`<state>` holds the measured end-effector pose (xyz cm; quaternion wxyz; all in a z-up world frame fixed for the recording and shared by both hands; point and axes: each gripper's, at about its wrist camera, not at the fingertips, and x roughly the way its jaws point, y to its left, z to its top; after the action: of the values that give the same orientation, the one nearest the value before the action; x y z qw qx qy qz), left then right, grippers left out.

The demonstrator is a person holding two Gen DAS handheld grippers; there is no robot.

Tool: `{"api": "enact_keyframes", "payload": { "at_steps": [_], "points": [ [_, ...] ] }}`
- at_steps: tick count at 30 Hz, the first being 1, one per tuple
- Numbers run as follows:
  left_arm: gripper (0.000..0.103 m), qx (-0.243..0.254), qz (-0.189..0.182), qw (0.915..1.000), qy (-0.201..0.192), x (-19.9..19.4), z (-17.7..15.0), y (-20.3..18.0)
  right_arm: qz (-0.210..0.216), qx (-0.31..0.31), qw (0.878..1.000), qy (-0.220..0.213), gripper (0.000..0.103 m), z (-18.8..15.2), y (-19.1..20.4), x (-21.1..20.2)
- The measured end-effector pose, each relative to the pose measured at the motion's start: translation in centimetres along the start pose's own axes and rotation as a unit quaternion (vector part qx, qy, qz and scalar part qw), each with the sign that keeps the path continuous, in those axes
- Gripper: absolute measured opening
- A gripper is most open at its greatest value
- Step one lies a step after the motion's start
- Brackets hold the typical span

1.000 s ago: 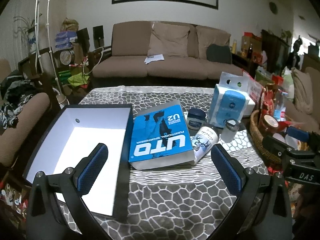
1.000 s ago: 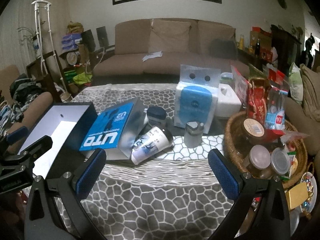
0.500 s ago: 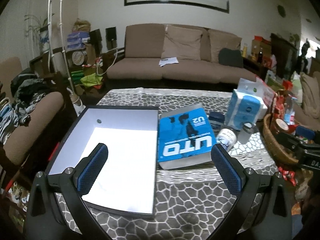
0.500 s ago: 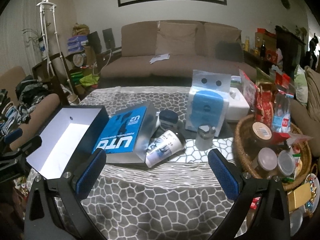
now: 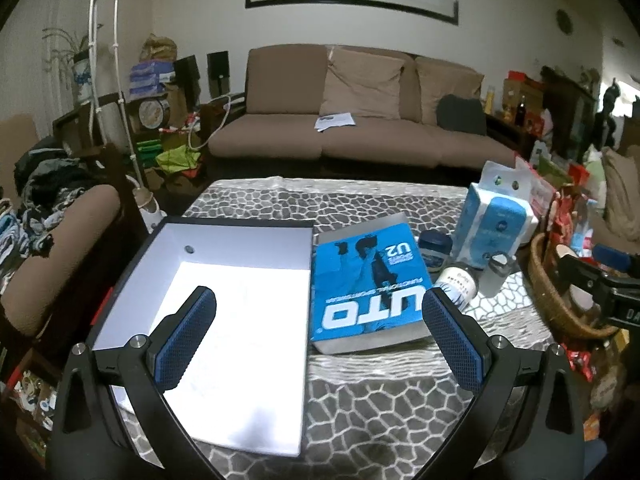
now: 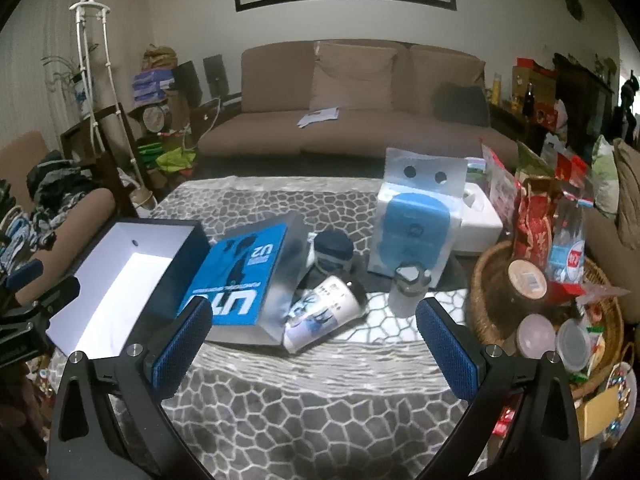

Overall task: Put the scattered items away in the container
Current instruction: 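Move the left tool toward the blue-and-white wrapped tissue pack, then close the left tool on the tissue pack's plastic handle loop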

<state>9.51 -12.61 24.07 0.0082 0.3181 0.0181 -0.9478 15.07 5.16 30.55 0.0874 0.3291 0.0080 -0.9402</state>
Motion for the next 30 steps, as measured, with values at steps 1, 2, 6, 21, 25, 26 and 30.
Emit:
{"api": "enact_keyframes", "payload": {
  "at_steps": [1,2,6,21,25,26,30],
  "points": [
    [0.103,0.001,-0.001,1.0000,0.000,0.3,0.1,-0.3,-0.001,0.000,1.000,0.000,0.103,0.2,-0.3,0.2],
    [0.103,0.004,-0.003,1.0000,0.001,0.8,0.4,-0.8,-0.004,0.001,1.000,0.001,0.103,0.4,-0.8,0.5],
    [0.103,0.012,-0.019,0.9997,0.005,3.0,1.6,-3.0,-0.017,0.010,1.000,0.004,0.103,1.0,-3.3,1.6],
    [0.103,0.057,-0.074,0.9955,0.009,11.7,6.8,-13.3,-0.058,0.080,0.995,0.007,0.103,4.5,-13.6,6.6],
    [0.103,0.061,-0.092,0.9938,0.012,14.6,8.0,-15.5,-0.067,0.088,0.994,0.007,0.103,5.3,-15.5,8.3],
    [0.103,0.060,-0.100,0.9931,0.014,15.4,8.4,-16.1,-0.069,0.089,0.994,0.006,0.103,5.6,-15.9,8.7],
    [0.103,0.071,-0.110,0.9912,0.015,17.9,9.3,-18.1,-0.069,0.098,0.993,0.006,0.103,6.6,-17.8,10.7]
  ]
}}
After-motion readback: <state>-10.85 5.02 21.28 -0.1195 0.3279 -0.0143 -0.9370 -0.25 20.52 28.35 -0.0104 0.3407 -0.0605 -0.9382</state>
